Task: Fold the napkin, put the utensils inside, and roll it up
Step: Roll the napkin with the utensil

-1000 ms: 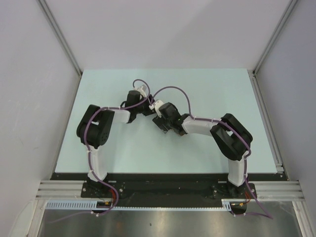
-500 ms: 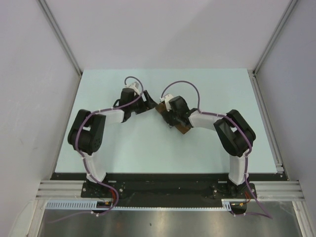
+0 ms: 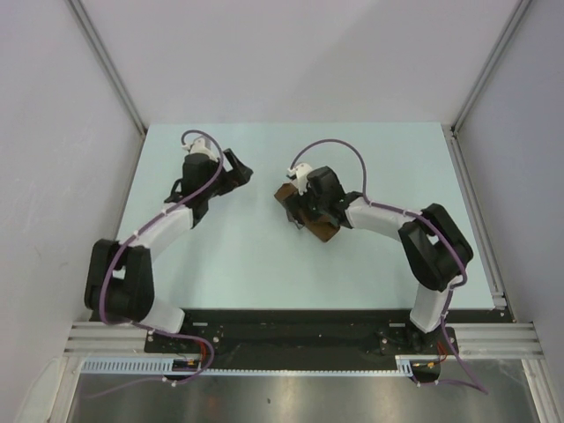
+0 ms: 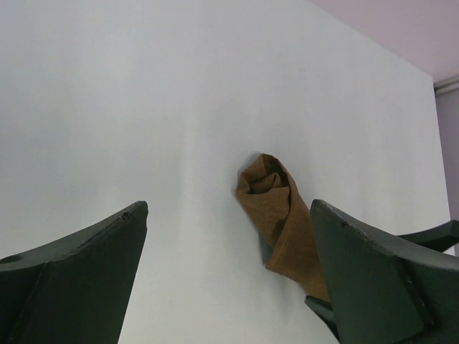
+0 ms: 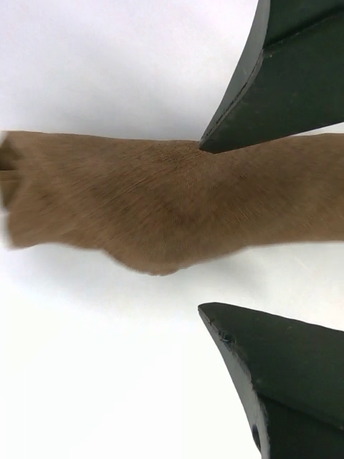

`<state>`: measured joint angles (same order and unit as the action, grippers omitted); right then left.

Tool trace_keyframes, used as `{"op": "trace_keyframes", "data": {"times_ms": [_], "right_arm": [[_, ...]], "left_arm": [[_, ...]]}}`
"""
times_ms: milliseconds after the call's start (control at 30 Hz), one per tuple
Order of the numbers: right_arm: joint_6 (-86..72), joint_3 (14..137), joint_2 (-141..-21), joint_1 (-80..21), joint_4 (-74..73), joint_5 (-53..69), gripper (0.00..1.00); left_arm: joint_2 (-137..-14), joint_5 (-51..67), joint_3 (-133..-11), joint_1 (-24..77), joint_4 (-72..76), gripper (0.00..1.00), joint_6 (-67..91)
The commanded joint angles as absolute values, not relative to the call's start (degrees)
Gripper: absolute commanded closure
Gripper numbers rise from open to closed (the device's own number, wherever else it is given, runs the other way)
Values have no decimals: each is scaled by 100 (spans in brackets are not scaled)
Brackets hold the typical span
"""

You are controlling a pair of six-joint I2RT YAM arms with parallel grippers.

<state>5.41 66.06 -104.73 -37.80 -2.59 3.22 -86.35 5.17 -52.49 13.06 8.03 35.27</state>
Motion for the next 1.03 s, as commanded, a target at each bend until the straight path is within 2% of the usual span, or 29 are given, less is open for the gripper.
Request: {"op": "trace_keyframes", "data": {"times_ms": [0,233,533,633,1000], "right_arm": [[186,6583,-9695,-3665,-184,720,6],[-737,5934,-8659,-2656,130,1520,1],[-1844,4721,-7437,-575,272,1485,1],[-1899,4264,-6962,-116,369,1416,1],[-1846,3973,-6425,-35,378,1099,1]], "left_arm": [[-7569,18,-5063,1046,273,0,3243],[-6347,44,-5001,659,-764,0,2919],[-5169,158,-5388,624,-2231,0,2014],[-4774,71,-5248,624,-2268,0,1777],[-4166,35,-4764,624,-1881,0,1600]]}}
